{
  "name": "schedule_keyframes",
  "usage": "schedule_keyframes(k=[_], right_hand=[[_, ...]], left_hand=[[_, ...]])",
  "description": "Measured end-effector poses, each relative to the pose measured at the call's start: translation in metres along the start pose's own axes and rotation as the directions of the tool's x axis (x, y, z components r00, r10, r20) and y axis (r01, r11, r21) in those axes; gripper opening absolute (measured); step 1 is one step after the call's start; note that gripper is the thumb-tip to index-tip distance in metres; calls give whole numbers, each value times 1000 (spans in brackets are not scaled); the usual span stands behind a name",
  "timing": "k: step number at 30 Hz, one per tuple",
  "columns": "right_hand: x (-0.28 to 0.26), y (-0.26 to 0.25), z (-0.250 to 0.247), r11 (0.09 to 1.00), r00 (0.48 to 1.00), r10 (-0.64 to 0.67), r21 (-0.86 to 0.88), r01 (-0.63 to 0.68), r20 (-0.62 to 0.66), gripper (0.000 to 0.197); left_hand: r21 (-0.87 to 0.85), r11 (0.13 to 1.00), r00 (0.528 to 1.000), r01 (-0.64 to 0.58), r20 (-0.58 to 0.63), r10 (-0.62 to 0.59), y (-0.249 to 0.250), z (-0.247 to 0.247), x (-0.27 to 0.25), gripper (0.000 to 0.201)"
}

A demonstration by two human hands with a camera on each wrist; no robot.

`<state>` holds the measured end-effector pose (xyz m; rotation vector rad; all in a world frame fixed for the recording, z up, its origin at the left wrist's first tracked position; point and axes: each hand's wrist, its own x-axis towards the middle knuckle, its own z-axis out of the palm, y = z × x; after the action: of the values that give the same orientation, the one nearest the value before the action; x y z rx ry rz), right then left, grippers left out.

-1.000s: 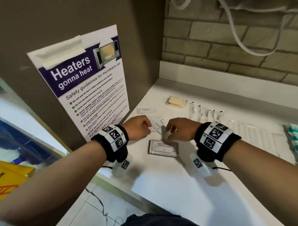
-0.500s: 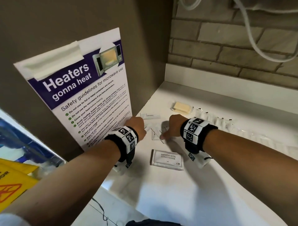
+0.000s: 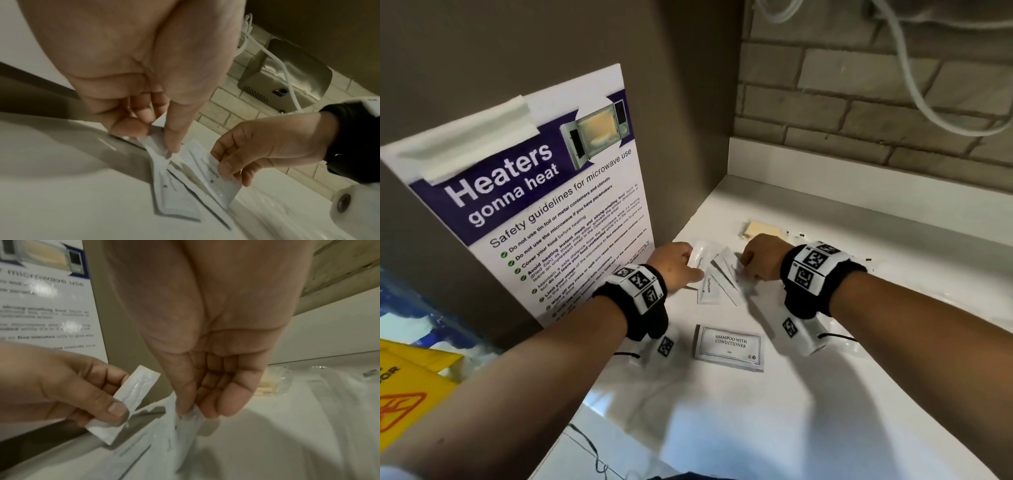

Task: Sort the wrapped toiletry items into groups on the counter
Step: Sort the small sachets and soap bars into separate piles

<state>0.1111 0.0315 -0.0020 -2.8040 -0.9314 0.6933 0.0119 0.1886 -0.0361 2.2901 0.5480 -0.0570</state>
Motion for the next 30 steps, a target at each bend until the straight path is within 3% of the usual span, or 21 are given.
schedule_keyframes(k=[2,5,7,9,14,23,28,30], right_hand=[[-3,5,-7,997,1000,2,78,-2,-8,11],[-7,6,-13,985,998,18,173,-8,-53,14],[-11,5,-15,979,997,18,206,-1,-82,12],[-13,4,-17,973,994,12,230,13,-108,24],[-21,-2,-17,963,995,-16,265,40,-94,29],[-21,-4,-19,933,994,-50,349,82,-100,12],[-18,-10,-23,920,989,-103,369,134,-104,25],[-16,-15,-26,895,985,-142,412,170,-97,21]], left_hand=[[-94,995,1000,-22,-1,22,4,1,-2,16],[-322,946,999,-29,34,42,9,0,-10,31],[-325,945,998,-43,28,55,9,-1,-11,38],[-299,953,998,-45,21,54,10,-3,-13,43],[-484,874,999,-41,1,48,11,-4,-20,67],[-515,857,999,-28,-30,14,15,-9,-21,22],[-432,883,979,-183,-163,123,18,-8,-20,8],[-435,873,968,-220,-210,140,20,-8,-18,7]])
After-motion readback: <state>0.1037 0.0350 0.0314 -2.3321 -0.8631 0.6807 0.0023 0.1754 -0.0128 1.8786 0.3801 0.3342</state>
